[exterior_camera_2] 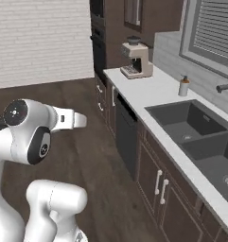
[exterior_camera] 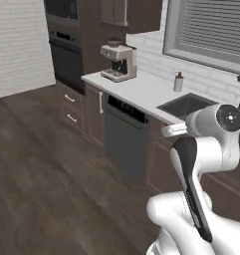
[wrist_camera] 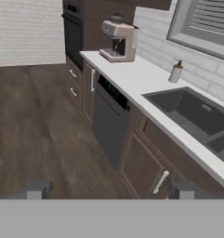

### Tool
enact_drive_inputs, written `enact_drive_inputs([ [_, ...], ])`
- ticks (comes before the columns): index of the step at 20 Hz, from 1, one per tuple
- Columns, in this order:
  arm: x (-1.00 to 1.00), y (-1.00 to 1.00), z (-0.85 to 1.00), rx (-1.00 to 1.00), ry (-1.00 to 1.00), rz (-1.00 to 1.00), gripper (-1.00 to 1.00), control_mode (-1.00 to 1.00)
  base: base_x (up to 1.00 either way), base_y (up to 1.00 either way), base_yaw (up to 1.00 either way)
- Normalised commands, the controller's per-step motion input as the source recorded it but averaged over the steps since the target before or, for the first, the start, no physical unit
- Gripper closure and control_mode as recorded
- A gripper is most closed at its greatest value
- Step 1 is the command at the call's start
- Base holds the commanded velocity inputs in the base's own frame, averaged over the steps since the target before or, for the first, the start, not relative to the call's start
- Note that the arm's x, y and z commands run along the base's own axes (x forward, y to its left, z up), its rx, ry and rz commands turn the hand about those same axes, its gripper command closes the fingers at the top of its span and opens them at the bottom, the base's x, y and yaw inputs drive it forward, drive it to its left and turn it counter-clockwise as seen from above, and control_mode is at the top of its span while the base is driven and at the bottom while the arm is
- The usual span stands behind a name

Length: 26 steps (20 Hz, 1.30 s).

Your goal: Navigate to the oven.

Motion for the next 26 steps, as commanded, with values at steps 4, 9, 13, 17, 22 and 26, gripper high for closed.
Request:
enact_drive_inputs([
  [4,0.00,0.00,0.00,0.00,0.00,0.00,-1.00,1.00,1.00,0.08,-0.12],
  [9,0.00,0.00,0.00,0.00,0.00,0.00,-1.00,1.00,1.00,0.55,-0.40],
  [13,0.00,0.00,0.00,0.00,0.00,0.00,-1.00,1.00,1.00,0.81,-0.55],
  [17,0.00,0.00,0.00,0.00,0.00,0.00,-1.00,1.00,1.00,0.89,-0.60],
  [22,0.00,0.00,0.00,0.00,0.00,0.00,-1.00,1.00,1.00,0.93,-0.60],
  [26,0.00,0.00,0.00,0.00,0.00,0.00,-1.00,1.00,1.00,0.97,-0.59],
])
